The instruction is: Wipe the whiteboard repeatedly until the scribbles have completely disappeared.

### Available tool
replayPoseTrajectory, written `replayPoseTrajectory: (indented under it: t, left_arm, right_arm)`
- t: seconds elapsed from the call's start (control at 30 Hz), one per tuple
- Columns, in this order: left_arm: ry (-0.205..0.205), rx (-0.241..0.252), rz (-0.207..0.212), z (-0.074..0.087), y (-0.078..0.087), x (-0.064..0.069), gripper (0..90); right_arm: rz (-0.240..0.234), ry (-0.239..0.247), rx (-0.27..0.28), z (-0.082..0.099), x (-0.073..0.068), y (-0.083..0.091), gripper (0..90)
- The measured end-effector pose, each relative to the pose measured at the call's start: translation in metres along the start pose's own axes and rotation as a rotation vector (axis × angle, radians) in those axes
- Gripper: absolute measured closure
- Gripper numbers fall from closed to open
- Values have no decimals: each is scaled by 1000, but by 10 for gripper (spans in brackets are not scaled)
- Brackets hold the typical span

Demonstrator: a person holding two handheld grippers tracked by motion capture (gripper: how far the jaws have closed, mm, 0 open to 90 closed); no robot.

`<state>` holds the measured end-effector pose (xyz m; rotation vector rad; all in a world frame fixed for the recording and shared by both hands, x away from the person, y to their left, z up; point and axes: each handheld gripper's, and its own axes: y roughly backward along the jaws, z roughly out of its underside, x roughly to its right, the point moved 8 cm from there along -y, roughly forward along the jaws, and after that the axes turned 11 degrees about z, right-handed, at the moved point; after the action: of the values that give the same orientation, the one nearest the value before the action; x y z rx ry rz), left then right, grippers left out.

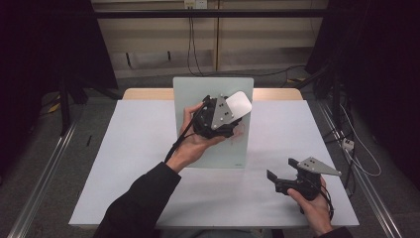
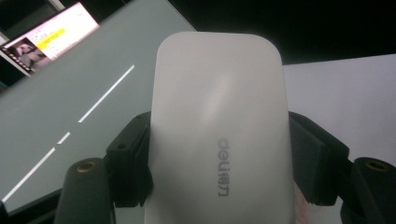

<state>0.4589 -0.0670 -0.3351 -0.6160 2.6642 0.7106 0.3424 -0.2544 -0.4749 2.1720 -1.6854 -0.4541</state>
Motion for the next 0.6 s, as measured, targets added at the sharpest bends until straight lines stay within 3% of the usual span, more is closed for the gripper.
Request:
replayPoseTrajectory:
  t: [0.1, 0.27, 0.47, 0.53, 0.6]
  left_arm:
    - [-14, -1, -7, 1, -2, 2, 311]
    - [-37, -40, 40, 15, -9, 22, 311]
    - [-35, -70, 99, 36, -17, 48, 311]
    - [-46, -82, 109, 39, -19, 53, 311]
    - [-32, -81, 114, 38, -19, 53, 311]
  right_arm:
    - [-2, -1, 3, 0, 0, 0, 72]
    - [-2, -2, 2, 0, 0, 1, 72]
    - [0, 0, 2, 0, 0, 0, 72]
    - [0, 0, 2, 0, 0, 0, 72]
    - [0, -1, 2, 0, 0, 0, 72]
